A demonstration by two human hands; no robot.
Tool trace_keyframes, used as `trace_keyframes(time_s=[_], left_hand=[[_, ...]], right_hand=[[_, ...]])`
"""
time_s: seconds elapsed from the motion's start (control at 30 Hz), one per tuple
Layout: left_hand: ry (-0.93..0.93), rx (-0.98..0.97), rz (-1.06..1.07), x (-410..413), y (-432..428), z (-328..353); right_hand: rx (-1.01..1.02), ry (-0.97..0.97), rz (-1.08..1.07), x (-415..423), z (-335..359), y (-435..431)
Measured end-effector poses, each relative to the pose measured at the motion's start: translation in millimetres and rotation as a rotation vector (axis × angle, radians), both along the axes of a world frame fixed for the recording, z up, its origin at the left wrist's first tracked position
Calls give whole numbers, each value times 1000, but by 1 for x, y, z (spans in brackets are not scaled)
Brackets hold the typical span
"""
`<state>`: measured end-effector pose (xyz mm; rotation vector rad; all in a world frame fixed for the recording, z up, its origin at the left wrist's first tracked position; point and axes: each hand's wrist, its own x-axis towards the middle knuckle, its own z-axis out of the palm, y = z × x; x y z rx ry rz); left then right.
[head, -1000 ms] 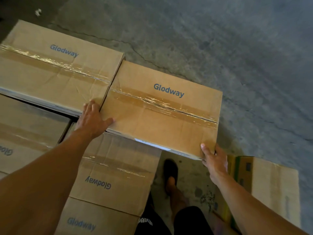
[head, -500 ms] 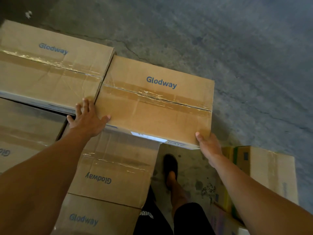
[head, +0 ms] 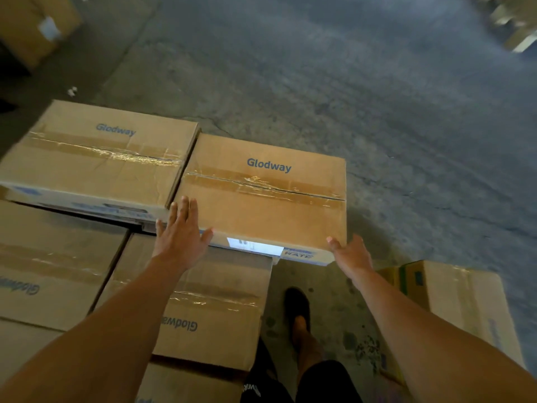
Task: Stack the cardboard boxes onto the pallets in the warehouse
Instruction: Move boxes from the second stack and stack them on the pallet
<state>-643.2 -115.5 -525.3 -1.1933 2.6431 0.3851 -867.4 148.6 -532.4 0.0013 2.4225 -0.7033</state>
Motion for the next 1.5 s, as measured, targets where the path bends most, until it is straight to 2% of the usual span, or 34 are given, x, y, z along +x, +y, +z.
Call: trace_keyframes(time_s=[0.17, 0.3, 0.5, 0.63, 0.9, 1.07, 1.27, 1.5], left_hand=[[89, 3, -153, -27, 36, 28], [187, 34, -270, -68, 74, 49], [253, 9, -458, -109, 123, 52], [283, -3, -630, -131, 164, 45], [278, 152, -874, -192, 283, 26], [227, 219, -1027, -242, 370, -12], [124, 322, -1134, -318, 464, -90], [74, 348, -1234, -412, 502, -211]], right_hand=[[21, 148, 78, 15, 31, 23], [6, 199, 26, 6, 54, 71], [0, 242, -200, -8, 43, 174], [-2, 203, -320, 5, 32, 222], [-49, 148, -512, 12, 20, 301], [-31, 109, -674, -2, -13, 366], [-12, -12, -846, -21, -92, 432], [-7, -120, -1118, -17, -215, 462]])
